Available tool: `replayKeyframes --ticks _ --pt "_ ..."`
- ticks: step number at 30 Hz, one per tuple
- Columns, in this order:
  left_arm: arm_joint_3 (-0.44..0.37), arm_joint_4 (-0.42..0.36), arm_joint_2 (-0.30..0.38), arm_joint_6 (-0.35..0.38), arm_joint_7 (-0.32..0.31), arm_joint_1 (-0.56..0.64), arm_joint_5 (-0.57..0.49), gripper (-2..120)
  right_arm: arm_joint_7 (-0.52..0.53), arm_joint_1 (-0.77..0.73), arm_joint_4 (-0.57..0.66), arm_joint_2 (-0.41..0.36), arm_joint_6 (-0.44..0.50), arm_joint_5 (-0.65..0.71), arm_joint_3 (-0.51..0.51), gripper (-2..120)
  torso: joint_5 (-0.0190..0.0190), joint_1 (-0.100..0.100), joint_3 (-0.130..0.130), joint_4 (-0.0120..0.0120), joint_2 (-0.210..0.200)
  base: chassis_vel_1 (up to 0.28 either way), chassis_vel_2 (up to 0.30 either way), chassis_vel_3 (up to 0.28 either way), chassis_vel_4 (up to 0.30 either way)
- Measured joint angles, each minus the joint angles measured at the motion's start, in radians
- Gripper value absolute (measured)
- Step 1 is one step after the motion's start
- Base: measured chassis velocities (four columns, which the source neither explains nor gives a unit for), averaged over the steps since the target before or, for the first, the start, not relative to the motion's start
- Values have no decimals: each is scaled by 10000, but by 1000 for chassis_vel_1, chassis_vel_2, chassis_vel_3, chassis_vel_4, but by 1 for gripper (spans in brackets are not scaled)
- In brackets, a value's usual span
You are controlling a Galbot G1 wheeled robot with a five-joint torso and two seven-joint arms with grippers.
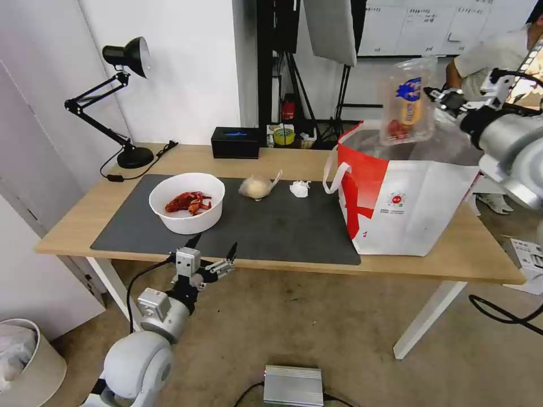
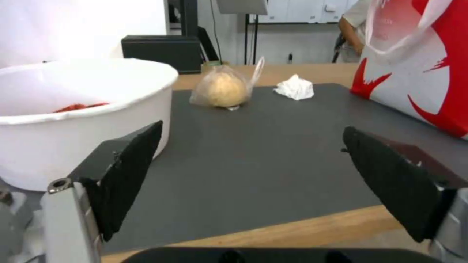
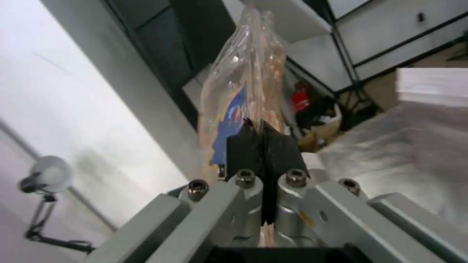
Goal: Pick up the trash from the table and place it into the takeout bag.
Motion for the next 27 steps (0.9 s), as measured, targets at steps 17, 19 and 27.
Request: replayKeyframes --ticks 17,19,27 --pt "220 37 -316 -52 0 115 266 100 -680 -1217 -439 387 50 -1014 145 0 -1 0 0 1 0 0 0 0 0" --pt "266 45 -345 -51 0 107 298 100 -689 -1286 -408 420 41 -1015 146 0 -1 1 0 1 0 0 0 0 0" --pt "282 58 -377 -52 0 114 345 100 -677 -1517 -212 562 4 -988 167 0 -1 0 0 1 0 0 0 0 0"
